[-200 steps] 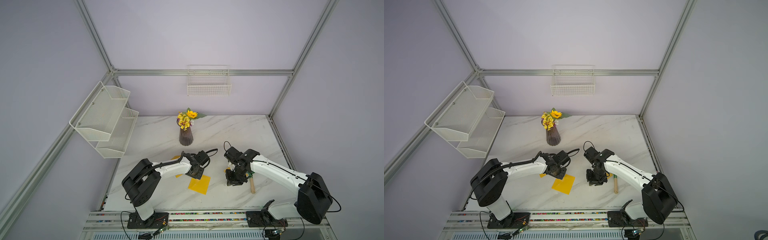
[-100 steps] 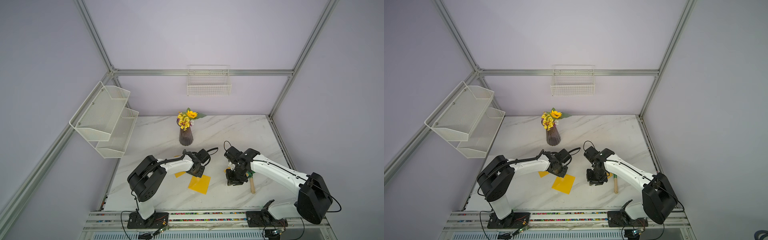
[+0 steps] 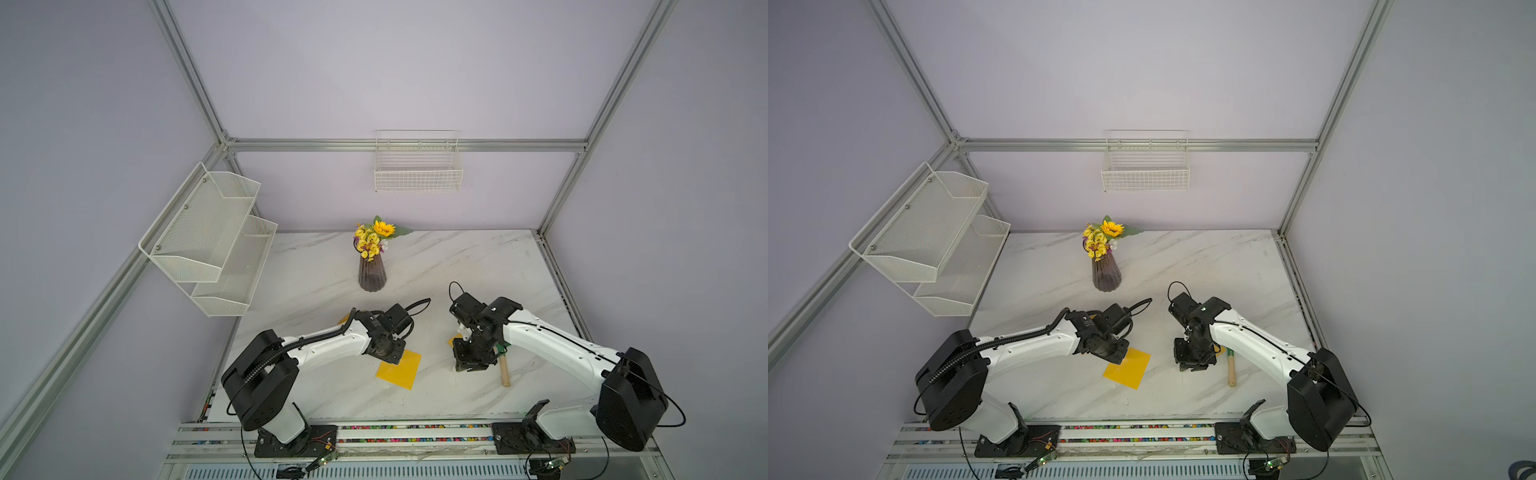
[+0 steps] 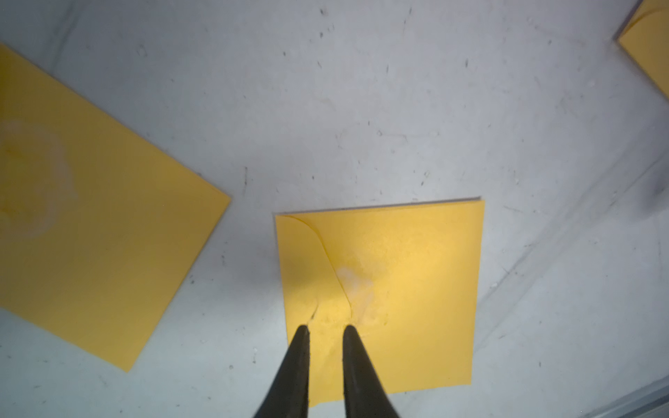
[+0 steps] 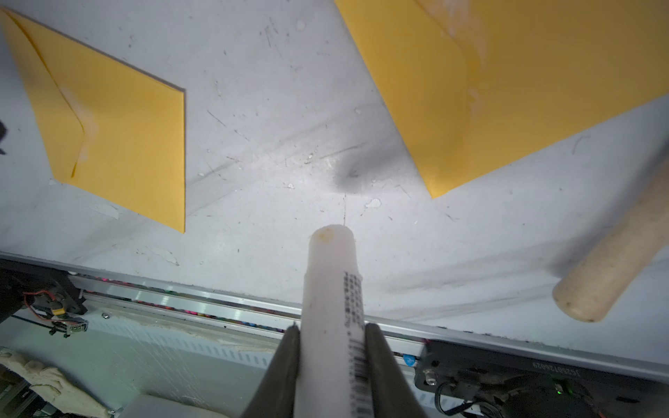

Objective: Seal the envelope with a glue stick
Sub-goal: Seal the envelope at the center of the board.

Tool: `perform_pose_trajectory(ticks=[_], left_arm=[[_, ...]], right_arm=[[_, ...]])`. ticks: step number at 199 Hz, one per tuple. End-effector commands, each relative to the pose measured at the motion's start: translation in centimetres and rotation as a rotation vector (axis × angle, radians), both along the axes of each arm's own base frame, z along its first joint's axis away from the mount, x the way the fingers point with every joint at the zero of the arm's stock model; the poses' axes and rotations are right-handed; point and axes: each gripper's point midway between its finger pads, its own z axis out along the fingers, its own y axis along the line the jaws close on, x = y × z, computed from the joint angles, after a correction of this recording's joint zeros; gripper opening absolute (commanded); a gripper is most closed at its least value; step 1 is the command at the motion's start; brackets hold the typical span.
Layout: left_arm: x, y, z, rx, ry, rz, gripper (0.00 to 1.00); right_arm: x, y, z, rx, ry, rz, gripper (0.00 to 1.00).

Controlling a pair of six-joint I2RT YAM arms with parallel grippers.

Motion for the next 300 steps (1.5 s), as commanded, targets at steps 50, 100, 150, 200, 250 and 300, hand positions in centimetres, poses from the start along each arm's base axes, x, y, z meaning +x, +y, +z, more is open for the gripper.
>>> perform_pose_trajectory(ticks=[50, 100, 150, 200, 250, 300], left_arm=[[-2.6, 0.8, -1.5, 0.041, 0.053, 0.022, 0.16], [-2.9, 2.0, -2.5, 0.109, 0.052, 0.041, 0.16], [-4.3, 2.6, -5.6, 0.156, 0.107, 0.042, 0.11], [-3.3, 2.3, -3.0, 0.138, 0.037, 0.038, 0.12], [-2.2, 1.8, 1.0, 0.113, -0.026, 0.035, 0.16], [-2.6, 1.8, 0.1, 0.105, -0.006, 0.037, 0.16]], right_arm=[[-0.6, -0.9, 0.7, -0.005, -0.018, -0.017, 0.00], [-0.7, -0.9, 0.4, -0.008, -0.011, -0.014, 0.00], [-0.8, -1.0, 0.2, -0.010, -0.004, -0.015, 0.00], [-0.7, -0.9, 0.4, -0.007, -0.008, -0.015, 0.00], [-0.5, -0.8, 0.6, -0.004, -0.017, -0.016, 0.00], [-0.4, -0.7, 0.5, -0.003, -0.014, -0.011, 0.00]])
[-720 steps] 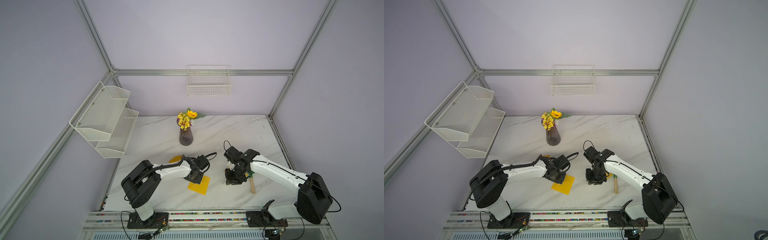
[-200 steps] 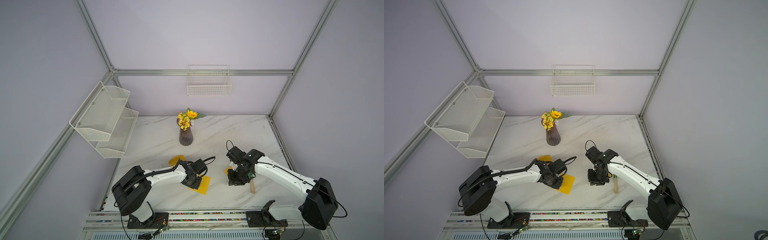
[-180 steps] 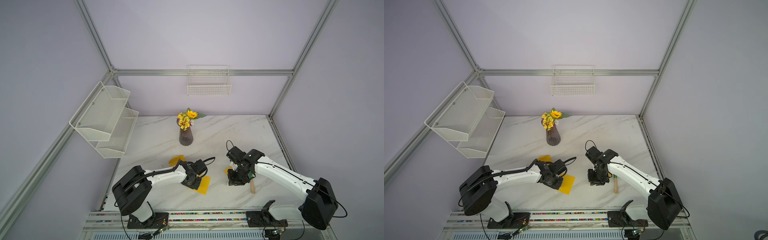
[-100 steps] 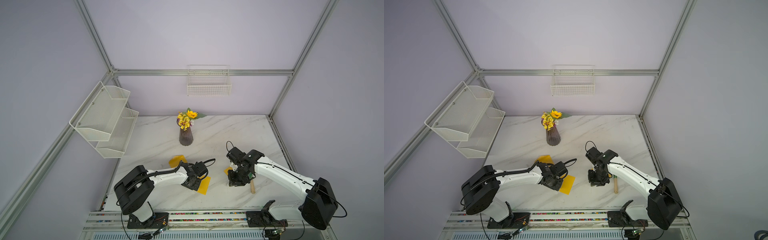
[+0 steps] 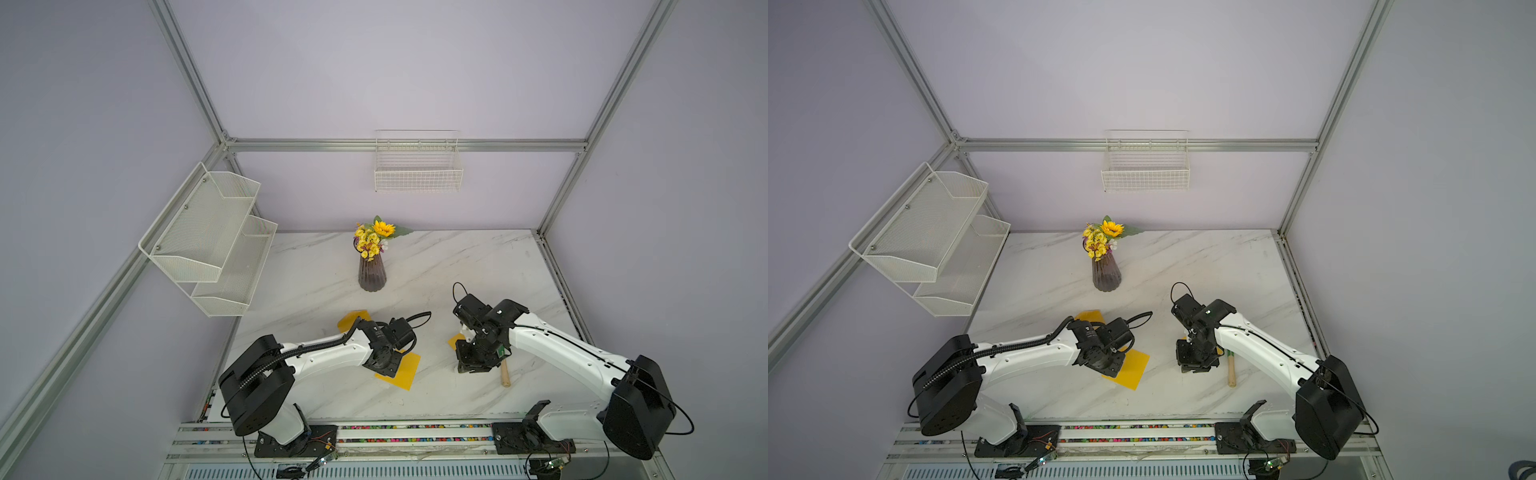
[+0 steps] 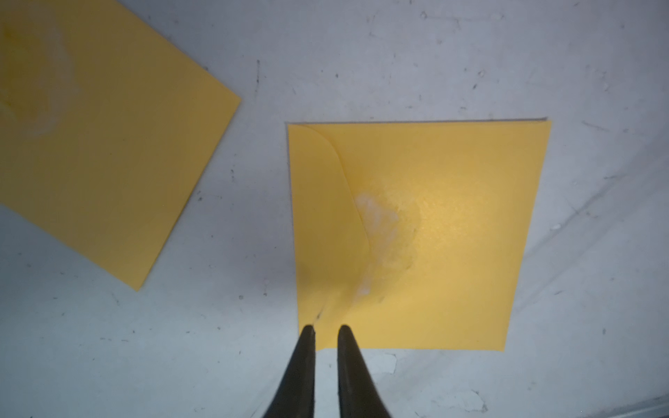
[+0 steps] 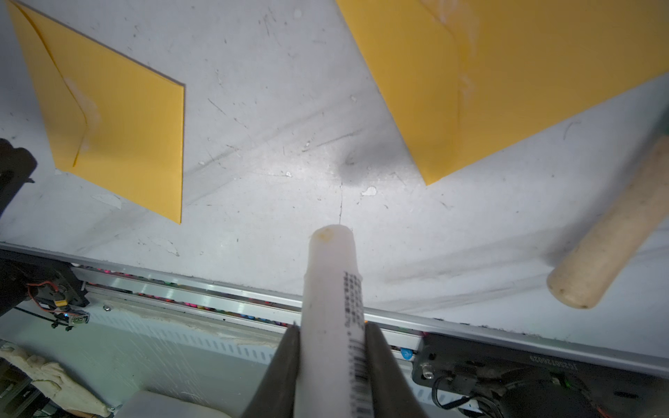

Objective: Seal the envelope with a glue stick
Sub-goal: Seal the envelope at the center of the board.

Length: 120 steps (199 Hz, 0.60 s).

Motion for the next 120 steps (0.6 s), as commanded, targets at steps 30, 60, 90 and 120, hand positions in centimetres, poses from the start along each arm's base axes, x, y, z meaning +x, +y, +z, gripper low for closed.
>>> perform_pose_trajectory(ticks=[30, 60, 90, 120], left_arm=[[1.2, -1.0, 0.6, -0.015, -0.047, 0.001, 0.16], [1.8, -1.5, -0.5, -0.009, -0.039, -0.002, 0.15], [1.5, -1.6, -2.4, -0.003, -0.001, -0.005, 0.16], [1.1, -1.0, -4.0, 0.026, 0.028, -0.001, 0.15]], right_arm=[[0.1, -0.3, 0.3, -0.008, -0.011, -0.011, 0.00], [-0.2, -0.6, 0.2, -0.011, -0.007, -0.016, 0.00], [-0.3, -0.6, 0.2, -0.015, -0.003, -0.020, 0.00], [-0.1, -0.6, 0.3, -0.013, -0.011, -0.020, 0.00]])
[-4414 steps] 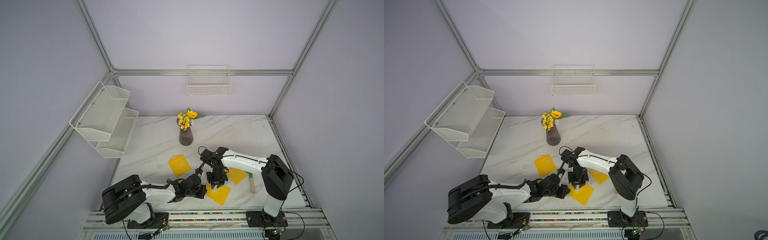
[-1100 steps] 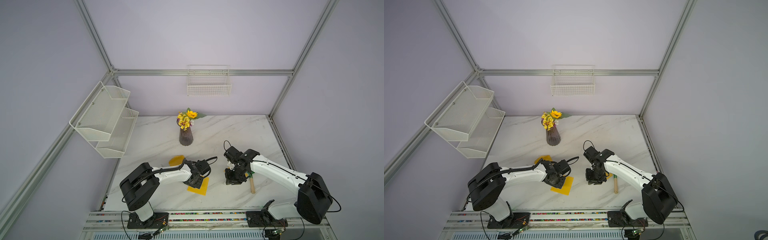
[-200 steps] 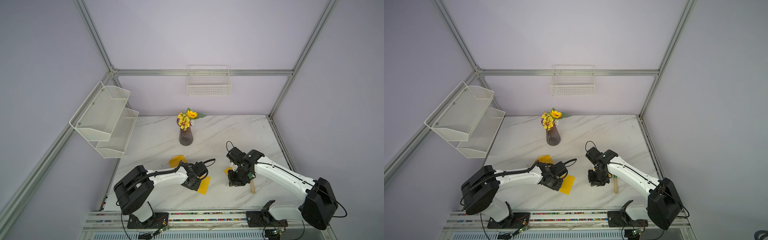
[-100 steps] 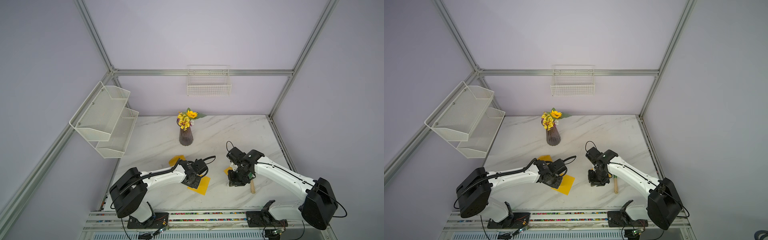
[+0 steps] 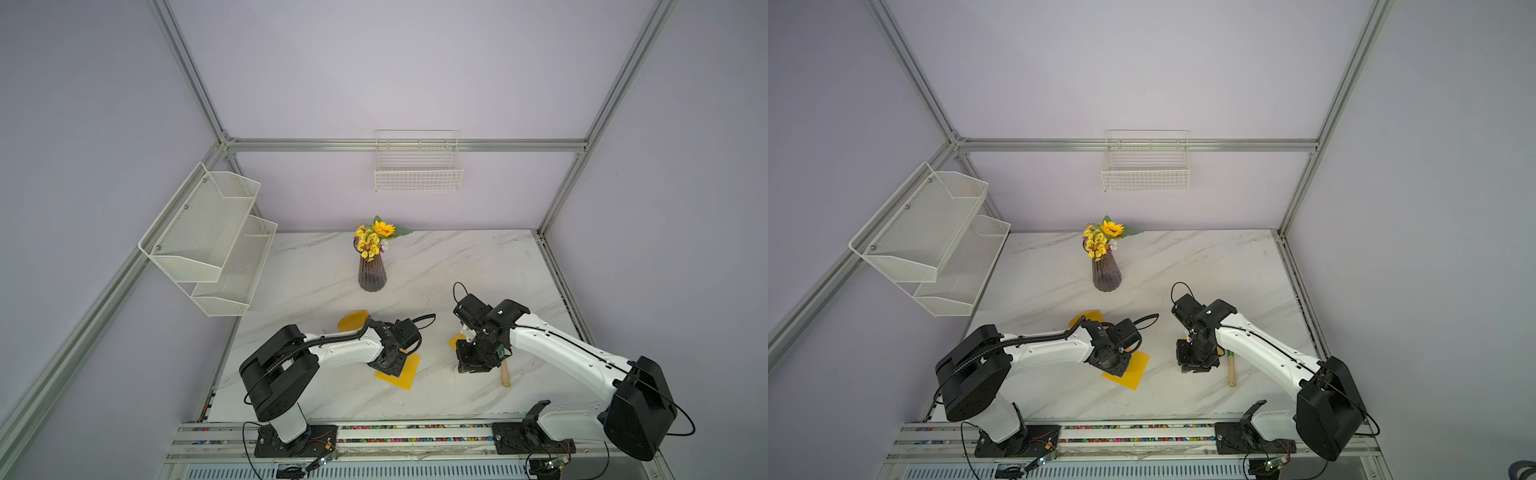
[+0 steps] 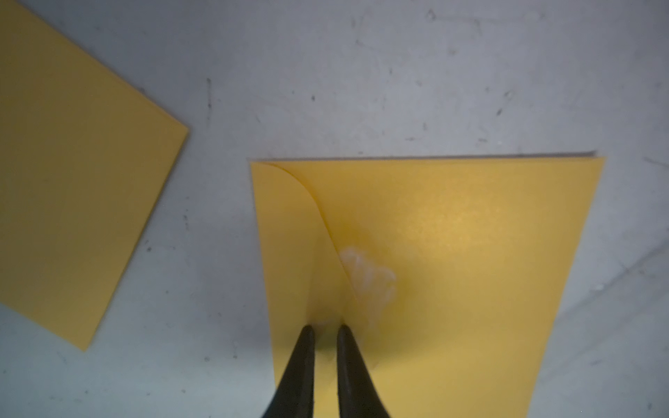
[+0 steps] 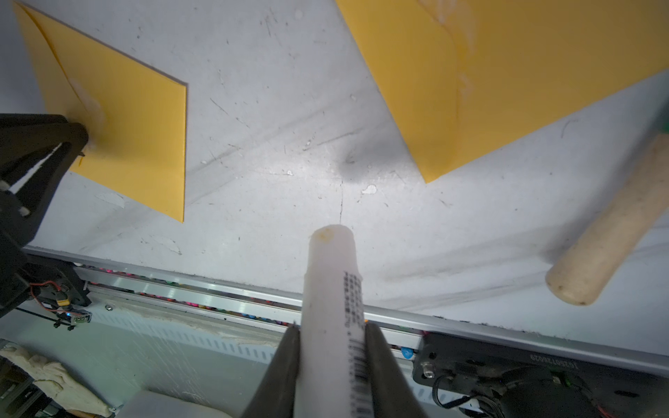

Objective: Seal the envelope with a glue stick
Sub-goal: Seal the envelope at the center of the board, then move the envelope to the center of the board.

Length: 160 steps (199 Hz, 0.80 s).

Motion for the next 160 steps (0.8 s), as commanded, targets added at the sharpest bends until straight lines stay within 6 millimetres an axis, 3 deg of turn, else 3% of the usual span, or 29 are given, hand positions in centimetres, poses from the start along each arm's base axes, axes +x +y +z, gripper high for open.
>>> perform_pose_trajectory(ticks=[1, 28, 62, 78, 120, 160], left_arm=[[0.0, 0.3, -1.3, 0.007, 0.011, 0.000, 0.15], [0.3, 0.2, -0.5, -0.001, -0.010, -0.003, 0.17], [1.2, -0.1, 3.8, -0.029, -0.076, -0.015, 0.32], [0.7, 0.0, 4.8, -0.053, -0.074, -0.003, 0.41], [-2.0, 0.3, 4.4, -0.078, -0.043, 0.023, 0.64], [-4.4, 0.7, 2.0, -0.007, -0.013, 0.013, 0.78]], right_arm=[[-0.1, -0.6, 0.2, -0.015, -0.008, -0.016, 0.00], [0.0, -0.6, 0.3, -0.015, -0.012, -0.018, 0.00], [0.2, -0.6, 0.7, -0.018, -0.023, -0.023, 0.00], [0.2, -0.7, 0.7, -0.016, -0.032, -0.027, 0.00], [0.2, -0.7, 0.9, -0.012, -0.037, -0.027, 0.00], [0.5, -0.5, 1.2, -0.011, -0.042, -0.021, 0.00]])
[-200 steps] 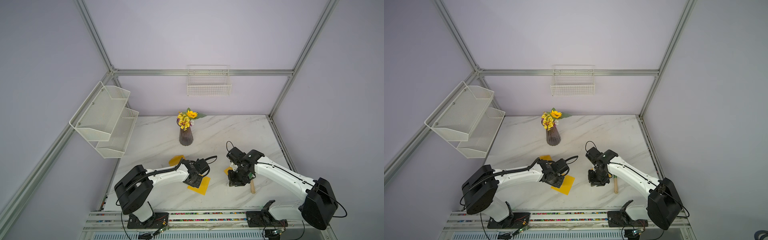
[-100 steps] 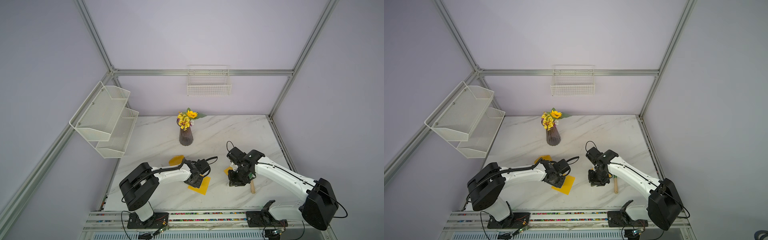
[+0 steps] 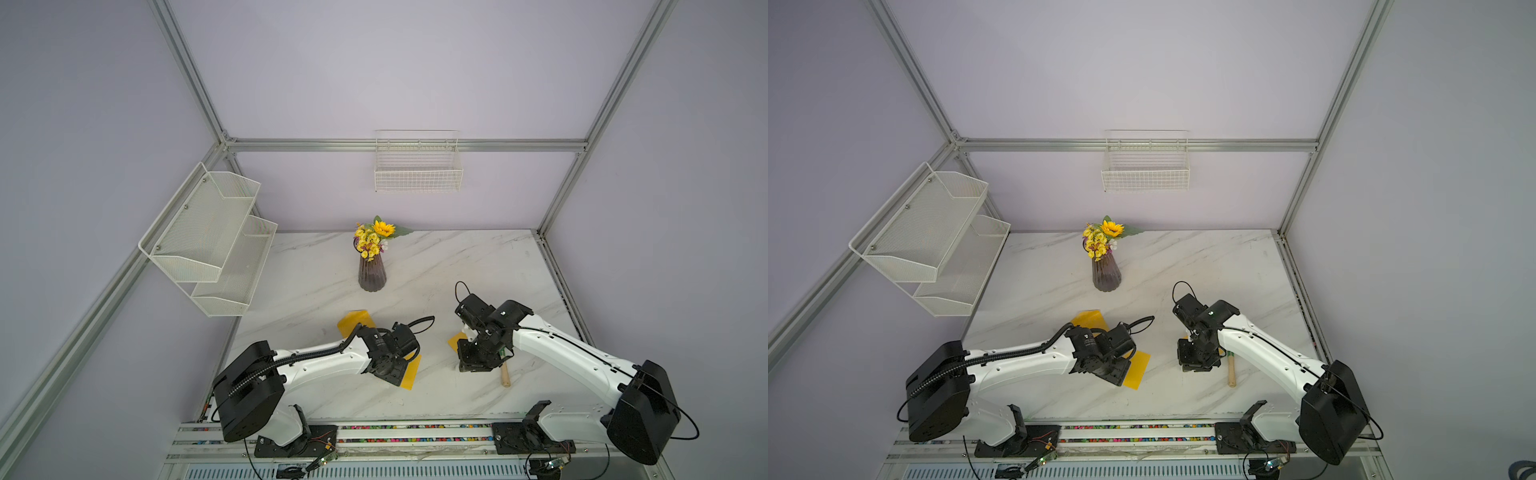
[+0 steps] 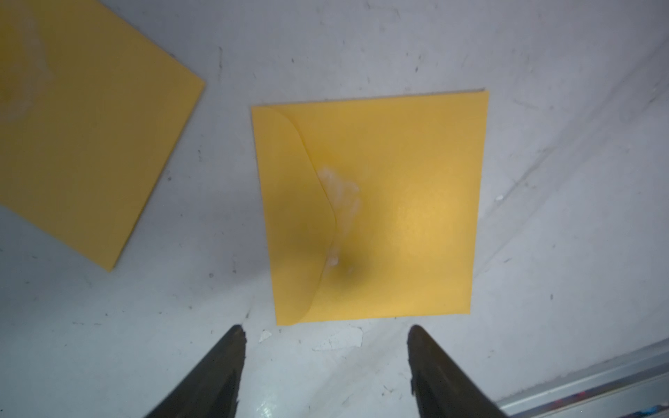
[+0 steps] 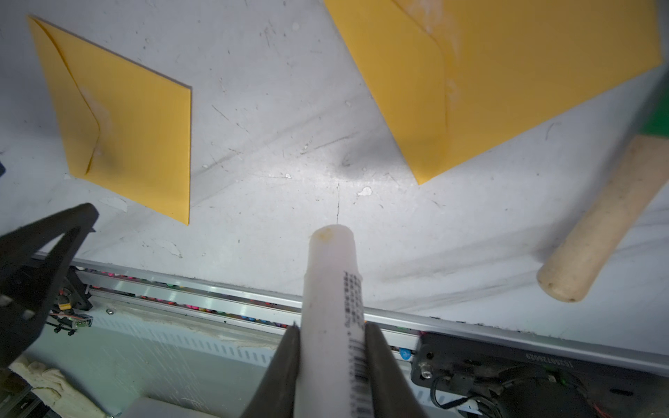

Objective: Seal the envelope with a glue stick
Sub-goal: Move the envelope to the center of the board.

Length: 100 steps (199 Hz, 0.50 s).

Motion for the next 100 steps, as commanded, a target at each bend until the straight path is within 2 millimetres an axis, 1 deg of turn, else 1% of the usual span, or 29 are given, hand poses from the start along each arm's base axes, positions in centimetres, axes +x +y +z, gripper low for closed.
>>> perform_pose_trajectory(ticks=[1, 15, 42, 62, 100], left_arm=[[-1.2, 0.6, -1.2, 0.044, 0.015, 0.030, 0.78], [-1.5, 1.0, -2.1, 0.075, 0.018, 0.031, 0.82], [-1.5, 1.4, -3.6, 0.108, 0.018, 0.034, 0.83], [-0.9, 1.1, -3.9, 0.110, -0.005, 0.026, 0.79], [1.0, -0.3, -4.7, 0.064, -0.011, -0.004, 0.69]], right_arm=[[0.4, -0.2, 0.8, -0.008, -0.019, -0.007, 0.00], [0.5, -0.1, 0.9, -0.005, -0.023, -0.004, 0.00], [0.4, -0.3, 0.9, -0.011, -0.021, -0.003, 0.00], [0.8, -0.5, 1.4, -0.016, -0.056, -0.014, 0.00], [1.6, -1.1, 2.3, -0.033, -0.094, -0.038, 0.00]])
